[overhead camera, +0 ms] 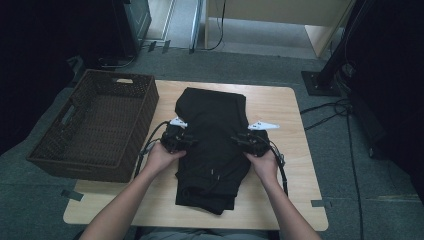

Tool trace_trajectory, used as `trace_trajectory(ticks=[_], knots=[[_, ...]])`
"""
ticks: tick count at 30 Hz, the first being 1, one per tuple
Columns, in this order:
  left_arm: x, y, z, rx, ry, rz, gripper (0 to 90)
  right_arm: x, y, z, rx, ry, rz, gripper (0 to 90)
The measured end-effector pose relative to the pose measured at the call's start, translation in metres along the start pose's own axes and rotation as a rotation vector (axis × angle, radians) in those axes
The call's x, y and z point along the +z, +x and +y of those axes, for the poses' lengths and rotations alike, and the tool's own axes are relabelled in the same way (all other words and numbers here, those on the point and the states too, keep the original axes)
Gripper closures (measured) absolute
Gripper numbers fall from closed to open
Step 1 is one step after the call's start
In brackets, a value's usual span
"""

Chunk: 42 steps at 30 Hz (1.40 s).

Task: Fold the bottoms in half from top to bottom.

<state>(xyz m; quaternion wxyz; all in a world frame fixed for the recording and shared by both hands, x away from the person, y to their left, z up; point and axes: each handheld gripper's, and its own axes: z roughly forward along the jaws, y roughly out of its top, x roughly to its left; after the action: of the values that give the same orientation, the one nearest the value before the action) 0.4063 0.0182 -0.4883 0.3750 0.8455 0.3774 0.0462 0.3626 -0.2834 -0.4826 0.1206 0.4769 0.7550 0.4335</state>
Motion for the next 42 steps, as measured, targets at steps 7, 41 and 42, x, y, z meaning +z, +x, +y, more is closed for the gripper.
trace_trajectory(ticks=[7,41,42], knots=[[0.018,0.016,0.022,0.055,0.004,0.142,57.5,0.025,-0.011,0.015,-0.035,0.019,-0.074,55.2],[-0.007,-0.022,-0.046,-0.005,-0.026,0.046,84.8,0.021,0.020,-0.036,-0.154,0.062,-0.107,50.3],[-0.011,-0.027,-0.051,-0.013,-0.015,0.031,84.8,0.016,0.024,-0.040,-0.162,0.063,-0.103,50.3]])
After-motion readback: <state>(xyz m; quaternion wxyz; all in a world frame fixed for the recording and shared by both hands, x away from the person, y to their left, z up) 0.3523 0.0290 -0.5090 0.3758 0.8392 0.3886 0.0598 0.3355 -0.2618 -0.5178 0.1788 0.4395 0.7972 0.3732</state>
